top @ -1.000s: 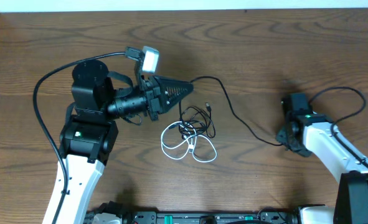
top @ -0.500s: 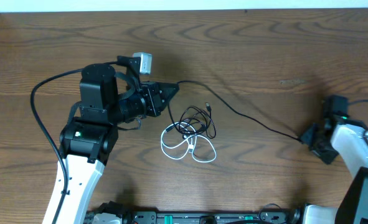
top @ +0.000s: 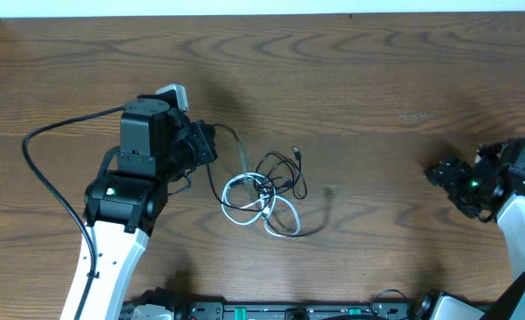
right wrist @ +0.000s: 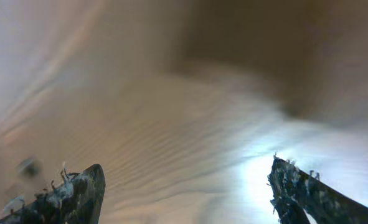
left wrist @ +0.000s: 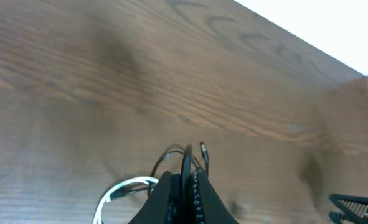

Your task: Untangle cables

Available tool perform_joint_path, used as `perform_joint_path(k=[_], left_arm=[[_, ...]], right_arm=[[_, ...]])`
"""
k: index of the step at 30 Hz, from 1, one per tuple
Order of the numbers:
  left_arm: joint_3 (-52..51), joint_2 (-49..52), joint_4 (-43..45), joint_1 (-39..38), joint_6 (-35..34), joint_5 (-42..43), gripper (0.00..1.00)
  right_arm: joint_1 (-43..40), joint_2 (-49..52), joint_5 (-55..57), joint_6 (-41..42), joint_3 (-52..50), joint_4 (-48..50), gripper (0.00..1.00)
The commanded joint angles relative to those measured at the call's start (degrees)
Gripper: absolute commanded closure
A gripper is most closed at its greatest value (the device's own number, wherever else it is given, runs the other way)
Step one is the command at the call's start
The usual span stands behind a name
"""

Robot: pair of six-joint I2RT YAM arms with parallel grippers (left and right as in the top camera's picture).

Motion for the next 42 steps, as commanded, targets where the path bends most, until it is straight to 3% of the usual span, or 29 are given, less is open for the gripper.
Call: perform_joint_path(k=[1,9,15,28,33,37,42], left_arm=[[1.36,-0.72,0.02,0.13,-0.57,1.46,0.93],[1.36,-0.31,8.37,-5.22,-2.14,12.61,0.93],[1.36,-0.31,17.29,-9.31,-4.59,18.93,0.92],[1.36,-0.31,28.96,-10.43,-17.97,28.11,0.93],[1.36,-0.31,29.35,-10.45,-21.05,28.46,0.93],[1.36,-0.31,29.75,-10.43,-21.46,28.48,0.93],[1.36,-0.31,31.17,-10.43,-22.56,28.50,0.93]], right_arm=[[1.03,-0.85,-14.84,-6.01,0.24,0.07,0.21],[12.81,-0.85,-35.45,-21.99,0.24,-1.18,0.21],[25.44,-0.85,-38.21,-30.25,0.24,-0.07,0.19],[41.79,-0.85,-37.59,-24.98,0.24,20.81,0.16],[46.16,-0.85,-29.33,-20.96,0.24,27.47,0.17],[49.51,-0.85,-26.84,-20.39,0.24,30.38,0.21],[52.37,-0.79,-23.34,-20.39,0.22,30.42,0.39]])
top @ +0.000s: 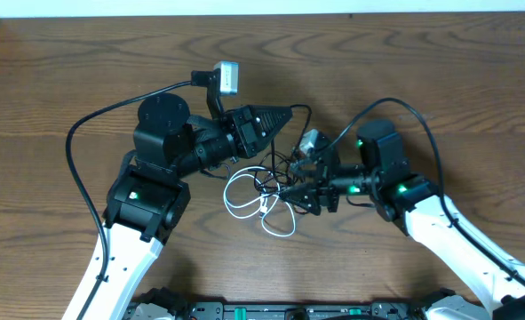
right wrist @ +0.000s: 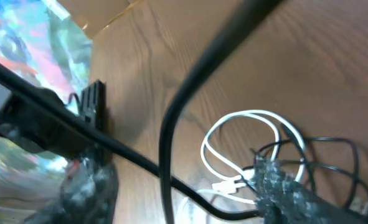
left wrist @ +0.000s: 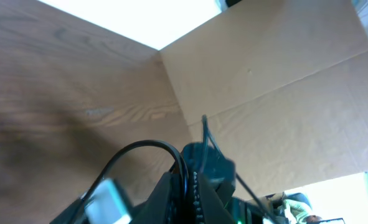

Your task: Untangle cables

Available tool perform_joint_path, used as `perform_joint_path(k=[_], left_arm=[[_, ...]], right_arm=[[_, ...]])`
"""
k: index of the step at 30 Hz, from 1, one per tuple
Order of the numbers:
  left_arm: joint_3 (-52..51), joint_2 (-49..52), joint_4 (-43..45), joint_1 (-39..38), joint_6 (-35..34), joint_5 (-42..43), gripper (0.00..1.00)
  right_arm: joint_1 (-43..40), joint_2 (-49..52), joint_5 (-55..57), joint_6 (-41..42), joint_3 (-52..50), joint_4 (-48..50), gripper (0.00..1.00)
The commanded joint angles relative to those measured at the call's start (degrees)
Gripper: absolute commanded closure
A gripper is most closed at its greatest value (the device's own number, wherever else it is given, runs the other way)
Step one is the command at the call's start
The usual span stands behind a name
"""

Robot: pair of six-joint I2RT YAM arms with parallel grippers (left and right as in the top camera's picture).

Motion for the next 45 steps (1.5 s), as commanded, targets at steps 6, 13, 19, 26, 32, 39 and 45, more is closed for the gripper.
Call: perform_joint_path(k=[6,13,19,26,32,39,45], left_arm=[[1.33,-0.33,2.29,-0.11,-2.58,1.14,0.93],[1.33,-0.26,1.86,-0.11,0.68,0.74,0.93],[1.33,0.20,-6.93,-0.11,10.95,-8.07,0.85],[1.16,3.67,-25.66,-0.11,17.79,-20.59,0.62],[1.05,8.46,-32.81,-0.13,18.18,-20.50,0.62],[0.68,15.76,-34.71,-0.22,20.26,-19.17,0.52],[0.68,20.90,-34.60,-1.86,20.31,-17.97,0.50]], right_arm=[[3.58,-0.39,9.81,0.72,0.20,-0.98,0.80],[3.74,-0.39,10.93,0.72,0.17,-3.87,0.99],[3.74,-0.39,10.95,0.72,0.17,-8.74,0.99],[3.74,-0.46,10.75,7.91,0.17,-9.31,0.99],[3.65,-0.66,10.19,16.87,0.26,-4.94,0.99],[3.61,-6.14,7.02,25.20,2.75,0.15,0.99],[3.54,-13.51,7.30,30.58,4.39,5.86,0.99]])
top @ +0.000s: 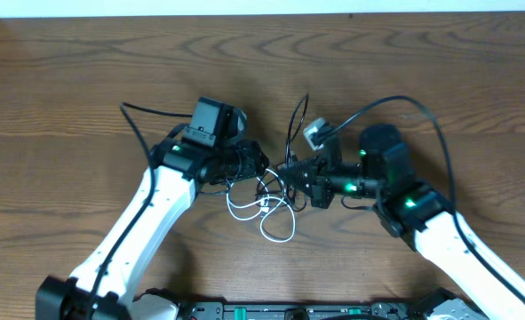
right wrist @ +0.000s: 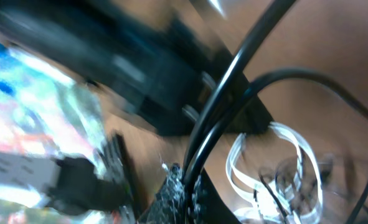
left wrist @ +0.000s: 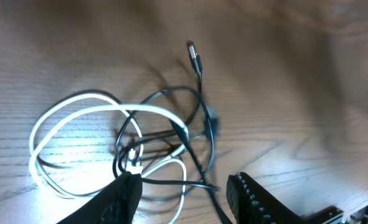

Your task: Untangle cables

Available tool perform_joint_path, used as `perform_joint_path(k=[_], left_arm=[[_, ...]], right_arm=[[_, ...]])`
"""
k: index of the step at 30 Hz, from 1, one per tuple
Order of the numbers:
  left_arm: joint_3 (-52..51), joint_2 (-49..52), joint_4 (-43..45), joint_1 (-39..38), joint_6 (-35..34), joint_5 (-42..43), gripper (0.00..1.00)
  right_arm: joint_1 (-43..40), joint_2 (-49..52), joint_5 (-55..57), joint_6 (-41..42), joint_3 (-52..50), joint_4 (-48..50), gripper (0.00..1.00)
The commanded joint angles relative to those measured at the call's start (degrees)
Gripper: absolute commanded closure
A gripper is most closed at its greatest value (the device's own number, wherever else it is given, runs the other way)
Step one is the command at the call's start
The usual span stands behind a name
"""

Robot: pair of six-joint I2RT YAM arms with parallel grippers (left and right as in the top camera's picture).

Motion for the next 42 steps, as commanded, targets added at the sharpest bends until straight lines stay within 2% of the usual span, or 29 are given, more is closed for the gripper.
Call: perform_joint_path(k=[1,8,14,19,24,27,33,42], left_arm=[[0.52,3.06,-0.20,-1.75,1.66,1.14,0.50],[0.52,8.26,-0.20,-4.66,3.13,1.01,0.50],[0.31,10.75,-0.24,-6.03,3.30,-0.35,0.50],[0.24,11.15,-1.44,-6.10,3.30,-3.26,0.50],[0.24,11.15,-2.82,-6.10,3.30,-7.19,0.50],[0.24,11.15,-3.04,-6.10,3.30,-7.48,0.50],[0.24,11.15,-3.45,-6.10,3.30,-7.48,0.50],[0.20,11.15,-3.89,-6.10,3.28,-7.48,0.50]], right_arm=[[-0.09,-5.31,-0.70,6.19,2.38,3.41,0.99],[-2.40,-11.26,5.62,9.01,2.38,3.89,0.99],[-5.11,-12.72,17.35,7.87,2.38,-1.07,0.99],[-7.76,-11.28,34.25,2.80,2.38,-13.70,0.99],[-10.69,-6.86,53.68,2.08,2.38,-27.30,0.99],[-13.27,-3.37,60.98,0.63,2.38,-31.12,0.99],[-22.86,2.51,69.79,-4.26,2.38,-28.76,0.99],[-41.00,3.19,69.79,-4.33,2.38,-20.39,0.99]])
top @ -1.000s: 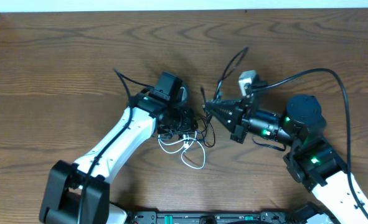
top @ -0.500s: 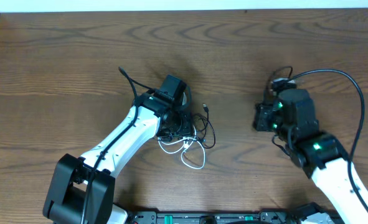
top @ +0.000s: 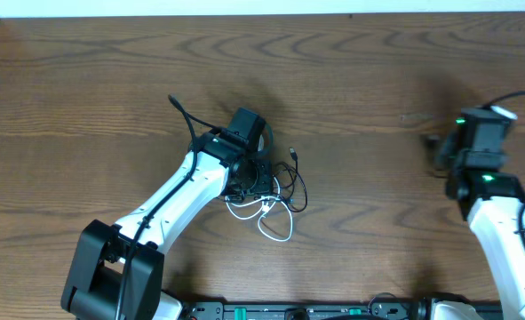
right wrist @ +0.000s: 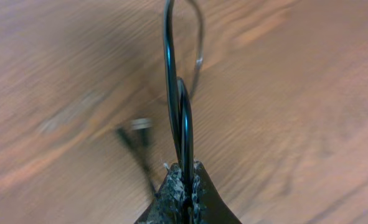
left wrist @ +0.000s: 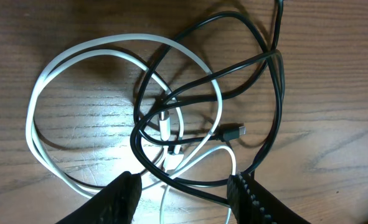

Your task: Untangle cables

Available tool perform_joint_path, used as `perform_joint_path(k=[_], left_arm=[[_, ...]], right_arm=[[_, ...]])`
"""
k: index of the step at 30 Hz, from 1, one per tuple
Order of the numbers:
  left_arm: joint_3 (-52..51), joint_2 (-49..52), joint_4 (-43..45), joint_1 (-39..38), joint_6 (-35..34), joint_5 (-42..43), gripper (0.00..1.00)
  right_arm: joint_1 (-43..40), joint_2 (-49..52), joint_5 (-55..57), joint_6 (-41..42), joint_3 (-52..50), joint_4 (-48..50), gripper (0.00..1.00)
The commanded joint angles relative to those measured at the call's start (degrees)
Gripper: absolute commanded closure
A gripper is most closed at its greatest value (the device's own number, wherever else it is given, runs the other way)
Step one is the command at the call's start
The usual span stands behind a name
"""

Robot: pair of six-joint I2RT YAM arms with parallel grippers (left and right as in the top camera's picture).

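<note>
A tangle of cables [top: 266, 191] lies mid-table: a white cable [left wrist: 53, 93] in loops and a black cable [left wrist: 246, 62] woven through it, its plug [top: 295, 153] pointing to the far side. My left gripper [left wrist: 187, 202] hovers open just above the tangle, and its fingers [left wrist: 126, 198] straddle crossing strands without gripping any. Over at the right, away from the tangle, my right gripper [right wrist: 184, 180] is shut on a separate black cable [right wrist: 170, 74], which hangs as a thin loop above the wood. In the overhead view the right gripper [top: 438, 153] is near the table's right side.
The wooden table [top: 377, 80] stretches bare behind the tangle and between the two arms. The left arm [top: 173, 204] reaches in diagonally from the front left. The right arm [top: 502, 222] stands along the right edge.
My right gripper, shut on a black cable beside the tangle, is now far to the right with that cable. My open left gripper has dropped closer over the tangle.
At first my left gripper was shut on a black strand left of the tangle, and the right was open at the far right. Then both met over the tangle. The left opened, the right shut on a black cable, and now holds it far right.
</note>
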Motion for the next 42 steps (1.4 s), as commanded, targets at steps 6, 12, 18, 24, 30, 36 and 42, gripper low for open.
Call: perform_joint_path(k=[6,12,18,24,30,36,42], left_arm=[[0.20,0.52,-0.28,-0.11,0.52,-0.81,0.50],[0.20,0.52,-0.26,-0.11,0.52,-0.81,0.50],[0.20,0.52,-0.46,-0.11,0.52,-0.81,0.50],[0.20,0.52,-0.46,-0.11,0.52,-0.81,0.51],[0.20,0.52,-0.44,-0.11,0.52,-0.81,0.51],[0.20,0.52,-0.42,-0.11,0.52,-0.81,0.51],[0.20,0.52,-0.42,-0.11,0.55,-0.83,0.51]], right_arm=[[-13.38,0.33,2.51,-1.88,0.50,10.01,0.99],[-18.38,1.36,2.49,-4.55,0.50,12.46,0.99],[-19.82,7.67,0.07,-6.82,0.50,11.56,0.99],[-19.82,13.97,-6.64,-7.10,0.50,9.97,0.50],[-19.80,16.41,-16.50,-7.10,0.50,9.81,0.37],[-19.80,16.41,-20.28,-7.10,0.50,9.31,0.37],[-19.45,16.41,-26.69,-7.10,0.50,8.94,0.37]])
